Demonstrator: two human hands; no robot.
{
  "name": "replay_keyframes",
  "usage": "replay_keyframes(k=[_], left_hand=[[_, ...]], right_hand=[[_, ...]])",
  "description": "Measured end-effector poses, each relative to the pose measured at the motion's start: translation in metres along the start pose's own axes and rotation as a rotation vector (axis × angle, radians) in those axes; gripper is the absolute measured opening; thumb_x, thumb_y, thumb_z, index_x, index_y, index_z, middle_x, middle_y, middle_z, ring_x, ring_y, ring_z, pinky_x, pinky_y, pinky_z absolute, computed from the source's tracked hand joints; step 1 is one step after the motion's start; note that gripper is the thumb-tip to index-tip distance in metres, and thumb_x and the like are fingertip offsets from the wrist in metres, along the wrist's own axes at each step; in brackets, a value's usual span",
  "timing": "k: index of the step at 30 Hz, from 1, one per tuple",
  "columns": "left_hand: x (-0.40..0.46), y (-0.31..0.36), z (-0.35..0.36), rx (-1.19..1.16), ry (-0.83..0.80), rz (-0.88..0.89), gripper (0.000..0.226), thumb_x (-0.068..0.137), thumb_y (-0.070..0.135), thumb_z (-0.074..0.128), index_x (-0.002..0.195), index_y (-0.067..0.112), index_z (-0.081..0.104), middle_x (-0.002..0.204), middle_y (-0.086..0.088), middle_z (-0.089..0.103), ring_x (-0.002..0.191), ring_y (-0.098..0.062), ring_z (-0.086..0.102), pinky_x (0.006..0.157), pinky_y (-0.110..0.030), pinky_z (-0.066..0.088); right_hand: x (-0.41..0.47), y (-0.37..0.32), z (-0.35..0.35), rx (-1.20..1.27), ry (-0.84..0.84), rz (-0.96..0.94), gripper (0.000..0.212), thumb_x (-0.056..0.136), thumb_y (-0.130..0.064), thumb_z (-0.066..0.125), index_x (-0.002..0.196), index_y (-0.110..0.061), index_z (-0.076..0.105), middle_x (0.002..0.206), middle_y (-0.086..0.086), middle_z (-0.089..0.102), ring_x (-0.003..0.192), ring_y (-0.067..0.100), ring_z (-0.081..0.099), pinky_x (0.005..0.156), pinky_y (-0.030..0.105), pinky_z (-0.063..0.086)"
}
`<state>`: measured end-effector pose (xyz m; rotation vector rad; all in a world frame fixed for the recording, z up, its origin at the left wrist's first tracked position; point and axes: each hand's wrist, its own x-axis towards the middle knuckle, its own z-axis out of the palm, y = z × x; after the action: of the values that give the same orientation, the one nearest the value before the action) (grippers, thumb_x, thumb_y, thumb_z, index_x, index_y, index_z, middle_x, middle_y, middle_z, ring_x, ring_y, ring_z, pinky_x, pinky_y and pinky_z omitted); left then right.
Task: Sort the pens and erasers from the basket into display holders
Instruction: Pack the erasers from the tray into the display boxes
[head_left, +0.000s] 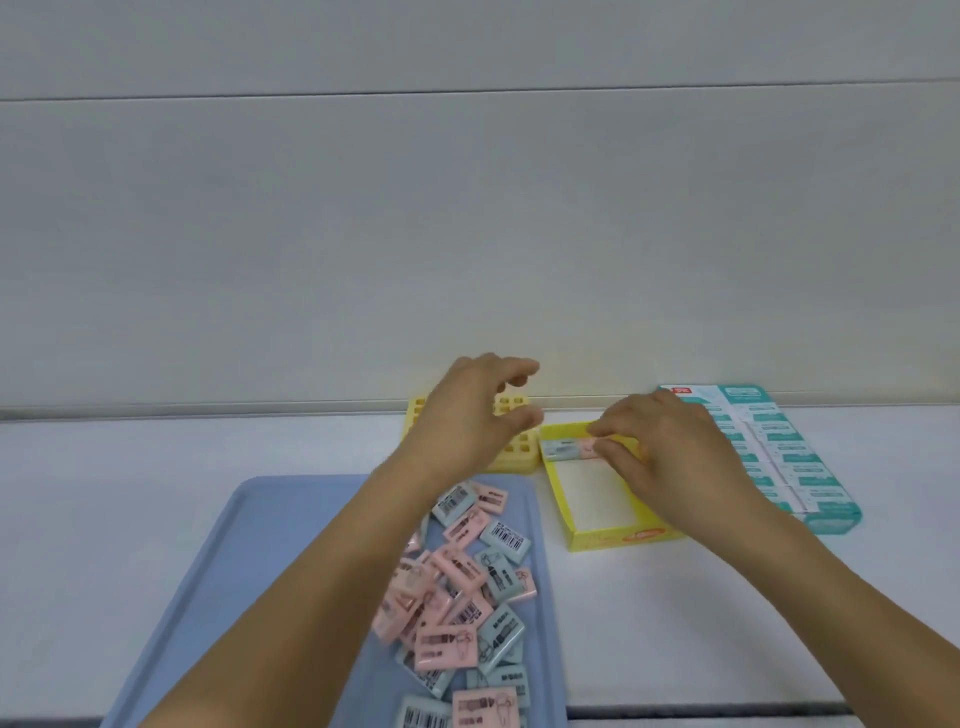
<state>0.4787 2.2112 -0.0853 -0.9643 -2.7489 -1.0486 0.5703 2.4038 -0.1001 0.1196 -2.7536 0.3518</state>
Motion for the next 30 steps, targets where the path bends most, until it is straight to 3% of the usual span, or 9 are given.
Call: replay_keyframes(k=[3, 6, 12, 17, 20, 22, 24, 27, 30], left_hand=[[-0.046, -0.016, -0.029, -0.024, -0.121, -0.066, 0.022, 0.087, 0.031, 0.071, 0.109, 0.033, 0.07, 0.099, 0.023, 0.065, 0.092, 0.014, 0.054, 0.072, -0.002, 0.037], [-0.077, -0.032, -0.044, 0.033, -0.19, -0.155, 0.009, 0.086, 0.029, 0.072, 0.093, 0.035, 0.073, 0.09, 0.022, 0.065, 0.088, 0.005, 0.059, 0.072, -0.011, 0.042], [-0.07, -0.037, -0.024, 0.238, -0.173, -0.269, 0.025, 0.085, 0.041, 0.071, 0.106, 0.027, 0.07, 0.097, 0.014, 0.061, 0.088, -0.004, 0.057, 0.079, -0.029, 0.048], [-0.062, -0.034, -0.012, 0.223, -0.196, -0.224, 0.016, 0.082, 0.032, 0.075, 0.095, 0.029, 0.066, 0.088, 0.014, 0.052, 0.083, -0.008, 0.052, 0.074, -0.028, 0.046], [-0.063, -0.035, -0.013, 0.154, -0.193, -0.218, 0.014, 0.084, 0.026, 0.072, 0.086, 0.029, 0.058, 0.085, 0.014, 0.056, 0.081, -0.009, 0.055, 0.069, -0.027, 0.045], [-0.064, -0.032, -0.014, -0.02, -0.106, -0.268, 0.013, 0.089, 0.022, 0.067, 0.089, 0.025, 0.054, 0.086, 0.009, 0.062, 0.082, -0.011, 0.06, 0.071, -0.028, 0.05], [-0.065, -0.024, -0.017, -0.418, 0.007, -0.383, 0.012, 0.094, 0.012, 0.059, 0.094, 0.018, 0.049, 0.086, 0.0, 0.068, 0.08, -0.016, 0.067, 0.068, -0.029, 0.053], [-0.062, -0.008, -0.018, -1.0, -0.024, -0.556, 0.017, 0.092, 0.0, 0.046, 0.105, 0.011, 0.047, 0.076, -0.008, 0.065, 0.065, -0.021, 0.064, 0.049, -0.03, 0.048], [-0.058, 0.004, -0.015, -1.068, -0.162, -0.618, 0.012, 0.095, 0.021, 0.055, 0.102, 0.011, 0.054, 0.066, -0.003, 0.054, 0.049, -0.013, 0.044, 0.036, -0.021, 0.028]], right_hand=[[-0.008, -0.022, -0.005, 0.247, -0.046, -0.044, 0.007, 0.088, -0.028, 0.068, 0.089, -0.028, 0.075, 0.082, -0.015, 0.064, 0.087, 0.013, 0.052, 0.076, 0.033, 0.04], [-0.008, -0.049, 0.004, 0.102, -0.202, -0.17, 0.013, 0.09, -0.033, 0.062, 0.088, -0.029, 0.074, 0.083, -0.011, 0.063, 0.088, 0.012, 0.047, 0.073, 0.029, 0.033], [0.007, -0.078, 0.026, -0.213, -0.388, -0.196, 0.029, 0.087, -0.044, 0.059, 0.075, -0.019, 0.057, 0.069, -0.003, 0.043, 0.087, 0.022, 0.045, 0.059, 0.032, 0.018], [0.016, -0.081, 0.024, -0.084, -0.544, -0.14, 0.02, 0.076, -0.035, 0.066, 0.08, -0.015, 0.061, 0.08, 0.002, 0.062, 0.083, 0.022, 0.055, 0.061, 0.034, 0.043], [0.012, -0.079, 0.022, 0.03, -0.539, -0.074, 0.016, 0.076, -0.032, 0.069, 0.078, -0.018, 0.062, 0.083, -0.002, 0.063, 0.08, 0.017, 0.058, 0.067, 0.035, 0.049], [0.008, -0.071, 0.019, 0.158, -0.463, -0.015, 0.012, 0.082, -0.031, 0.069, 0.08, -0.021, 0.06, 0.081, -0.007, 0.061, 0.078, 0.012, 0.057, 0.068, 0.033, 0.048], [0.005, -0.062, 0.012, 0.48, -0.394, 0.108, 0.012, 0.086, -0.024, 0.07, 0.082, -0.02, 0.06, 0.077, -0.006, 0.063, 0.068, 0.009, 0.059, 0.062, 0.028, 0.049], [0.002, -0.053, 0.0, 0.938, -0.343, 0.251, 0.01, 0.088, -0.006, 0.067, 0.085, -0.011, 0.059, 0.068, 0.003, 0.064, 0.057, 0.013, 0.061, 0.054, 0.022, 0.047], [-0.001, -0.052, -0.003, 0.995, -0.147, 0.217, 0.017, 0.084, 0.002, 0.069, 0.084, -0.013, 0.061, 0.074, 0.005, 0.065, 0.062, 0.017, 0.062, 0.058, 0.031, 0.052]])
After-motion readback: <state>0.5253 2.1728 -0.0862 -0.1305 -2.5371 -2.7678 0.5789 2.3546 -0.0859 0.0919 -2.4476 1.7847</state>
